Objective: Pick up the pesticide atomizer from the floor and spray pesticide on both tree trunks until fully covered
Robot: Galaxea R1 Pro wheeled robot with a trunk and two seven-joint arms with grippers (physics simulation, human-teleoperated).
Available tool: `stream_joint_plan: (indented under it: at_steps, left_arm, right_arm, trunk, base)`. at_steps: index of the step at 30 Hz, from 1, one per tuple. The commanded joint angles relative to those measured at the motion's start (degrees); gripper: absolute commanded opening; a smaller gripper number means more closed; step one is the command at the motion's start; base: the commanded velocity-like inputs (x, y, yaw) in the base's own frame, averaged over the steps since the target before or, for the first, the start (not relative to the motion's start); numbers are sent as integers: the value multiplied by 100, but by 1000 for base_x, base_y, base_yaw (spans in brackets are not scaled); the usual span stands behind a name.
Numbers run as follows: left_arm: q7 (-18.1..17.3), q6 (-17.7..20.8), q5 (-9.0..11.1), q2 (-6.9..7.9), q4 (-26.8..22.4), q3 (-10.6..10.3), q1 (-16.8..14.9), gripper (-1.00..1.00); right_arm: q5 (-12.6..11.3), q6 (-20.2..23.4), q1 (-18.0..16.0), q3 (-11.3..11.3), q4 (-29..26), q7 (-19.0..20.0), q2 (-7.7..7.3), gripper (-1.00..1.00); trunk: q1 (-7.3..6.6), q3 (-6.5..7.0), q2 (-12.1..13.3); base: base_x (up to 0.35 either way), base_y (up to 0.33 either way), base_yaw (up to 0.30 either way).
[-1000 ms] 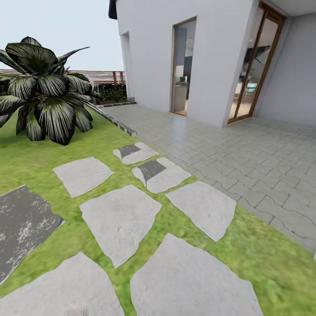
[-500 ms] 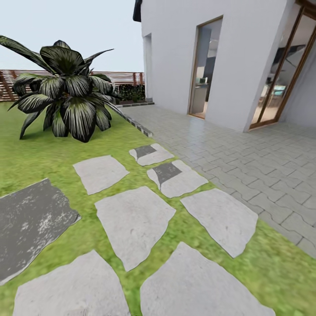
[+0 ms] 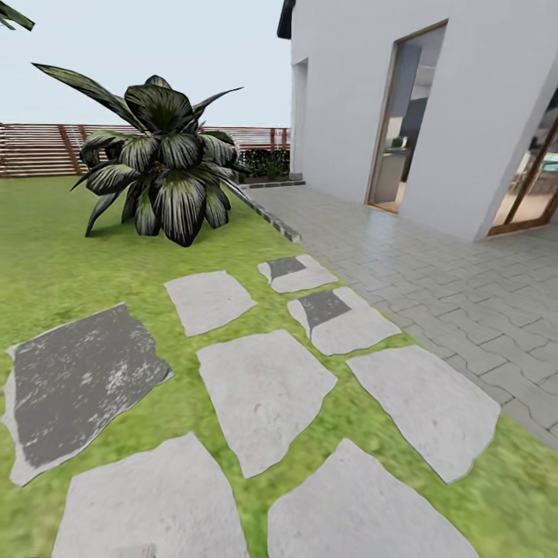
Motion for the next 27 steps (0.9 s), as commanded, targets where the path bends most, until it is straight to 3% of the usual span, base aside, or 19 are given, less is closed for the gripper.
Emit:
stream_joint_plan:
  at_steps: [1, 13, 27]
  left_arm:
    - [2, -19, 13, -2, 7, 8, -5, 100]
    - [2, -19, 14, -3, 7, 8, -5, 100]
    - [2, -19, 12, -5, 7, 8, -5, 100]
  right_arm:
    - [1, -16, -1, -1, 2, -2, -1, 100]
    - [1, -15, -1, 10, -1, 7, -1, 100]
    - [10, -10, -1, 15, 17, 25, -1, 100]
  trunk:
    - [1, -5, -2]
    - [1, -5, -2]
    - [1, -5, -2]
  base:
    - [278, 0, 270]
    - [327, -21, 259]
    - [294, -190, 19]
